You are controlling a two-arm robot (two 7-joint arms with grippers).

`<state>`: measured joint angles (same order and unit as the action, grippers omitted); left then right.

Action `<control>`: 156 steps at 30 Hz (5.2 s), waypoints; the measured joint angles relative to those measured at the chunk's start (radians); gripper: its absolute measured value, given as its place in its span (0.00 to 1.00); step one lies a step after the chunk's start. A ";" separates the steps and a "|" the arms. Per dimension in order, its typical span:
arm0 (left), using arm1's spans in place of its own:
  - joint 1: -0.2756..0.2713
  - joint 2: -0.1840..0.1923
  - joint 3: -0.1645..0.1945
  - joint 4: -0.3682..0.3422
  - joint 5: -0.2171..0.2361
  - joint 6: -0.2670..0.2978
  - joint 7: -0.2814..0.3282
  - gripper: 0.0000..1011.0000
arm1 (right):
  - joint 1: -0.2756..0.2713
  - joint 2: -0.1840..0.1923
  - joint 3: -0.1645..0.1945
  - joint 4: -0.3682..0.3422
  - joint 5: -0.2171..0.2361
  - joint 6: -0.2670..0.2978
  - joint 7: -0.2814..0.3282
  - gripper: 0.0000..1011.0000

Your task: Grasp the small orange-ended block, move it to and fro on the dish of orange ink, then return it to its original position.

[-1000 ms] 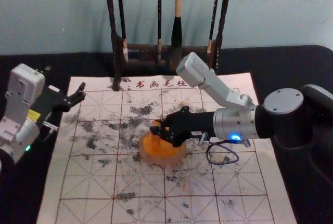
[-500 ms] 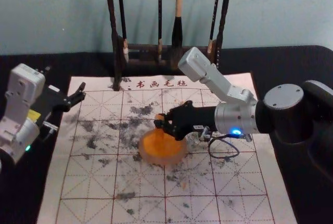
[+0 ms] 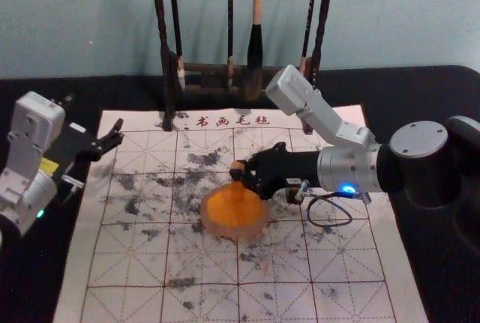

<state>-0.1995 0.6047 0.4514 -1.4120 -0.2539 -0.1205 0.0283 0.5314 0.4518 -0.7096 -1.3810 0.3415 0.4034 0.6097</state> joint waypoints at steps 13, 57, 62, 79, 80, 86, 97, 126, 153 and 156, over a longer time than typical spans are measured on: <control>0.000 0.000 0.000 0.000 0.000 0.000 0.000 0.99 | -0.049 0.027 0.064 -0.095 0.059 0.015 -0.034 0.11; 0.000 0.000 0.000 0.000 0.000 0.000 0.000 0.99 | -0.354 0.139 0.307 -0.382 0.153 0.133 -0.310 0.11; 0.000 0.000 0.000 0.000 0.000 0.000 0.000 0.99 | -0.340 0.123 0.300 -0.359 0.147 0.139 -0.309 0.11; 0.000 0.000 0.000 0.000 0.000 0.000 0.000 0.99 | -0.288 0.080 0.277 -0.284 0.126 0.148 -0.290 0.11; 0.000 0.000 0.000 0.000 0.000 0.000 0.000 0.99 | -0.287 0.079 0.276 -0.281 0.125 0.149 -0.290 0.11; 0.000 0.000 0.000 0.000 0.000 0.000 0.000 0.99 | -0.280 0.072 0.266 -0.265 0.113 0.150 -0.284 0.11; 0.000 0.000 0.000 0.000 0.000 0.000 0.000 0.99 | -0.278 0.062 0.252 -0.240 0.087 0.149 -0.274 0.11; 0.000 0.000 0.000 0.000 0.000 0.000 0.000 0.99 | -0.281 0.056 0.244 -0.231 0.047 0.138 -0.261 0.11; 0.000 0.000 0.000 0.000 0.000 0.000 0.000 0.99 | -0.281 0.056 0.246 -0.231 0.052 0.140 -0.262 0.83; 0.000 0.000 0.000 0.000 0.000 0.000 0.000 0.99 | -0.281 0.056 0.246 -0.231 0.053 0.140 -0.262 0.92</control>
<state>-0.1995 0.6047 0.4514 -1.4119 -0.2539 -0.1205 0.0283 0.2508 0.5083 -0.4635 -1.6121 0.3941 0.5431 0.3472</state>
